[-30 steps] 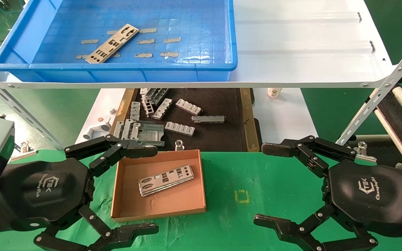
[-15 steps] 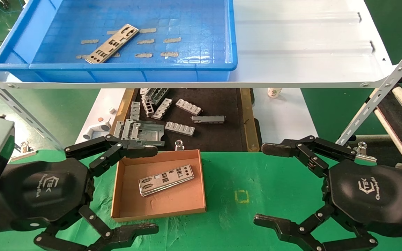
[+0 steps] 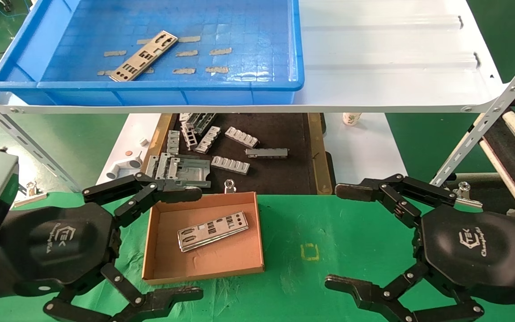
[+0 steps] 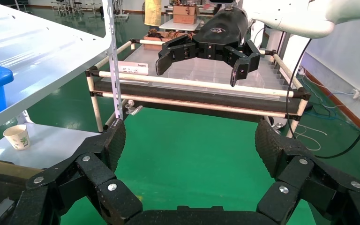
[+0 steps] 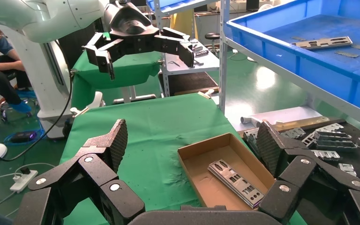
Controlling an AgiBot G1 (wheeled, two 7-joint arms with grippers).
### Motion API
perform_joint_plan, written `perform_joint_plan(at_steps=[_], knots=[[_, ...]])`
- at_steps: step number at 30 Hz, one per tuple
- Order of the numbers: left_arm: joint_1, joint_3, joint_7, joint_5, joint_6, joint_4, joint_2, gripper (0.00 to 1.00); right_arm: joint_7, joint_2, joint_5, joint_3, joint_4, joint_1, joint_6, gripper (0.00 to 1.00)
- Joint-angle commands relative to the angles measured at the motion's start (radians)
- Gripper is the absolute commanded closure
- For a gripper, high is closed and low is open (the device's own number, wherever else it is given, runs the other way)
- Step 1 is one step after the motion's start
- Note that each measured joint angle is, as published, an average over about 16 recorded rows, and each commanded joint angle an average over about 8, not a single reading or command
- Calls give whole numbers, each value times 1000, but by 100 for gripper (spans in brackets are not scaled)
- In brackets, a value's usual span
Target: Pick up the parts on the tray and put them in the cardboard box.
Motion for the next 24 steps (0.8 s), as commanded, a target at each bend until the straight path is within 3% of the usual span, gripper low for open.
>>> perform_joint_plan(at_steps=[1, 24], knots=[[0, 0, 0, 0, 0, 0, 0, 0, 0, 0, 0, 0, 0, 0, 0, 0], [0, 0, 0, 0, 0, 0, 0, 0, 0, 0, 0, 0, 0, 0, 0, 0]])
